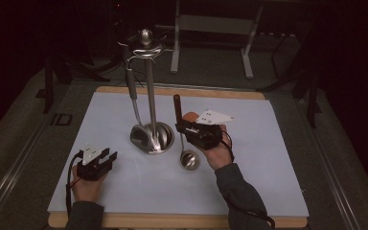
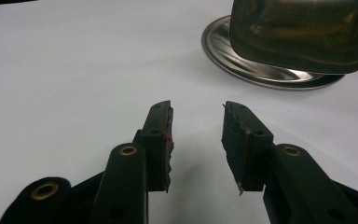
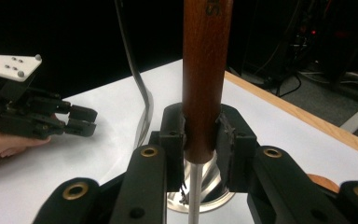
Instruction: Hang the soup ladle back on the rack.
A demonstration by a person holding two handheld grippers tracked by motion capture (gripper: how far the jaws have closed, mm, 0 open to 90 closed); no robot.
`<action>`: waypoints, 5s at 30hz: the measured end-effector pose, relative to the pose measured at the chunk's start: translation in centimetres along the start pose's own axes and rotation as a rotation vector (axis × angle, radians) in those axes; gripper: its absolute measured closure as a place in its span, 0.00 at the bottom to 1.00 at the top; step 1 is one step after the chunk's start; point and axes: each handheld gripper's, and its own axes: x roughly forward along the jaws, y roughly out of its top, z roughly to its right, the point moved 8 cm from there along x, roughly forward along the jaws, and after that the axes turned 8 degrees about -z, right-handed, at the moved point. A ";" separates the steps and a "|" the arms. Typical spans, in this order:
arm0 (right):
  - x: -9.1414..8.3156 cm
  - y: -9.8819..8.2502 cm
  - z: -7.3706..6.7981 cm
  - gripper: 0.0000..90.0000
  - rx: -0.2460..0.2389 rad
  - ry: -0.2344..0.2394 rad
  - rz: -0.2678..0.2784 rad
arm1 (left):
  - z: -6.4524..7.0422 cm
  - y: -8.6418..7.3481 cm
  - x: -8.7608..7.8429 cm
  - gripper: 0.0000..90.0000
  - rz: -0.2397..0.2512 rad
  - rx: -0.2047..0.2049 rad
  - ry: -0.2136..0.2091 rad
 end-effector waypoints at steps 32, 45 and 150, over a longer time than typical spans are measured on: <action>0.0 3.6 -1.0 0.82 -0.005 -0.068 0.037 | 0.0 0.0 0.0 0.70 -0.001 0.003 -0.001; -0.6 5.5 -1.4 0.82 -0.016 -0.075 0.061 | 0.0 0.0 0.0 0.70 -0.001 0.003 0.000; 0.6 12.8 -2.5 0.81 -0.018 -0.026 0.018 | 0.0 0.0 0.0 0.70 0.002 -0.005 -0.003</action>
